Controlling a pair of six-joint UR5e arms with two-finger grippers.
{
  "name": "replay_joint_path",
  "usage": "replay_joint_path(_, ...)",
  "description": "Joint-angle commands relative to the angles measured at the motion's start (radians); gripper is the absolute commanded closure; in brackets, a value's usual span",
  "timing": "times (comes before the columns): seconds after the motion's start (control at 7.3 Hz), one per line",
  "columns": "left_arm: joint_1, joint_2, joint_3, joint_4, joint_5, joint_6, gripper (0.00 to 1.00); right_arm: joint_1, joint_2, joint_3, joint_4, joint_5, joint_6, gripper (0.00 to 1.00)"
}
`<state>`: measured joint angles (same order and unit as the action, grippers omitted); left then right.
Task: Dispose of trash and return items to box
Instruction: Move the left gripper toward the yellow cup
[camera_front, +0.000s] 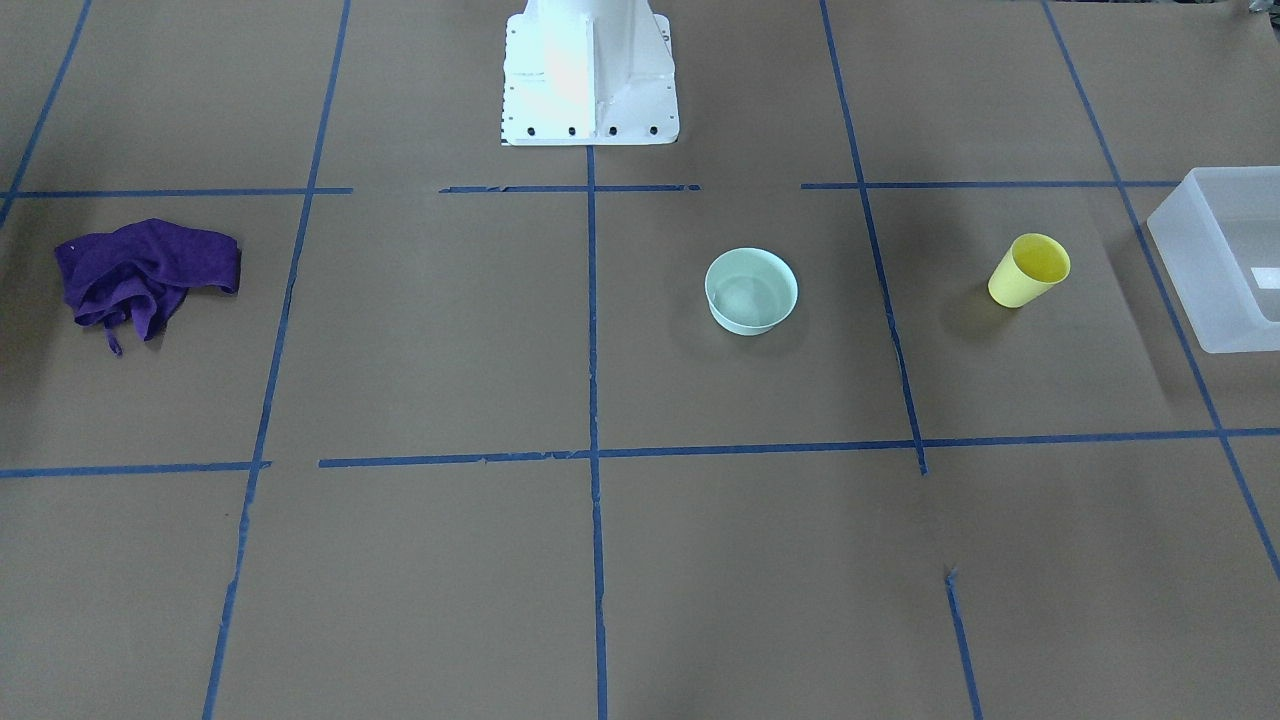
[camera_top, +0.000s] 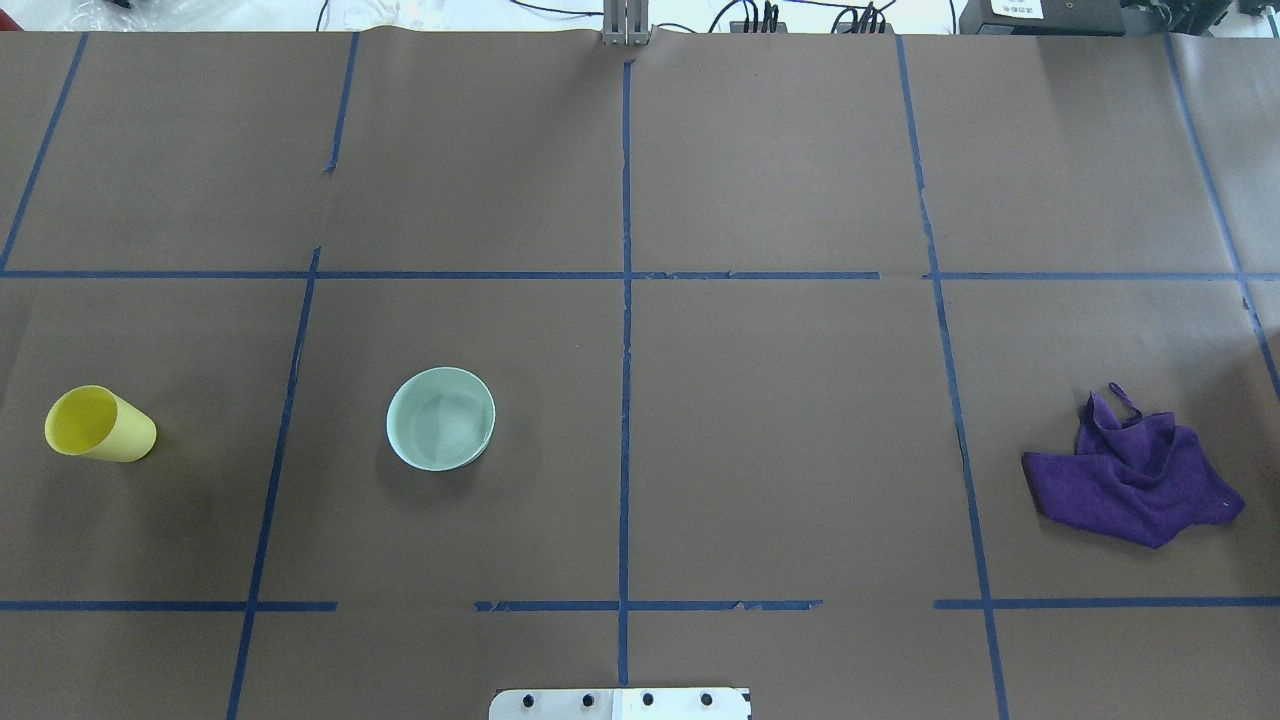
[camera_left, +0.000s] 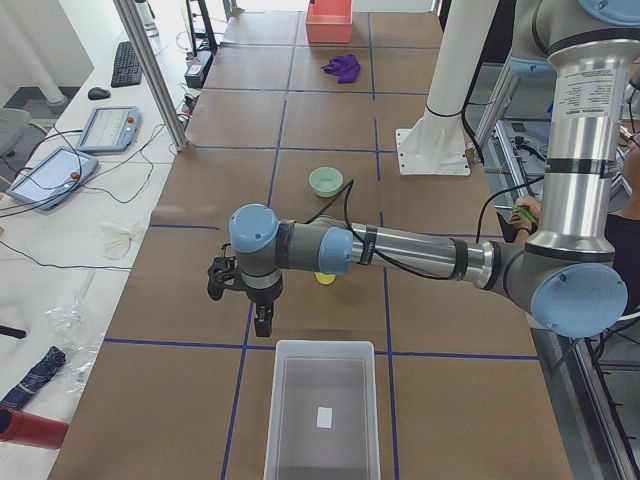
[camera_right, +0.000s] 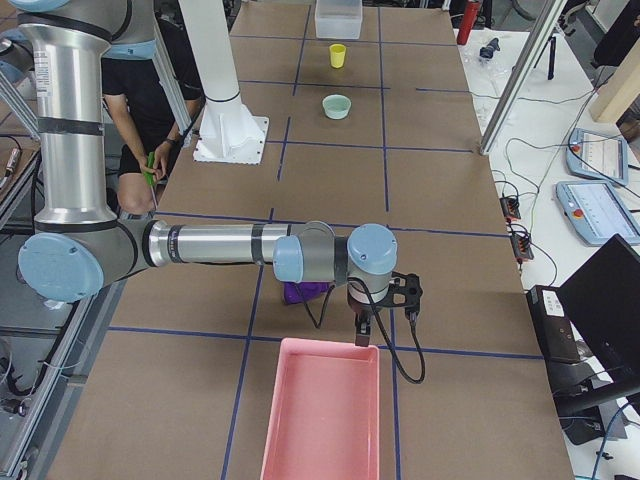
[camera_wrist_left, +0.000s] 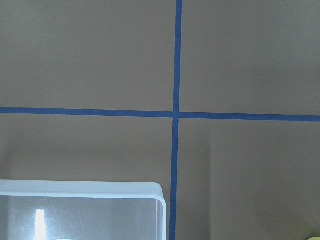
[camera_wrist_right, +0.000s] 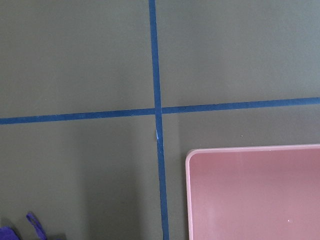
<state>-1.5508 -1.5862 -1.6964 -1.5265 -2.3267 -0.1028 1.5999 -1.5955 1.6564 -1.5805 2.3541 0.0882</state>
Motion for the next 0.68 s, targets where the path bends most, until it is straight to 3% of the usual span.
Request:
replay_joint_path(0.0, -0.002, -0.003, -0.021, -0.001, 0.0, -0.005, 0.0, 0.0, 0.002, 0.002, 0.0, 0.004, -0.002, 0.0)
replay_joint_path(0.27, 0.014, -0.003, -0.125, -0.027, -0.008, -0.037, 0.0, 0.0, 0.003, 0.009, 0.002, 0.005, 0.004, 0.0)
replay_joint_path(0.55, 0.151, -0.008, -0.213, -0.046, -0.008, -0.271, 0.0, 0.0, 0.005, 0.026, 0.001, 0.014, 0.013, 0.0)
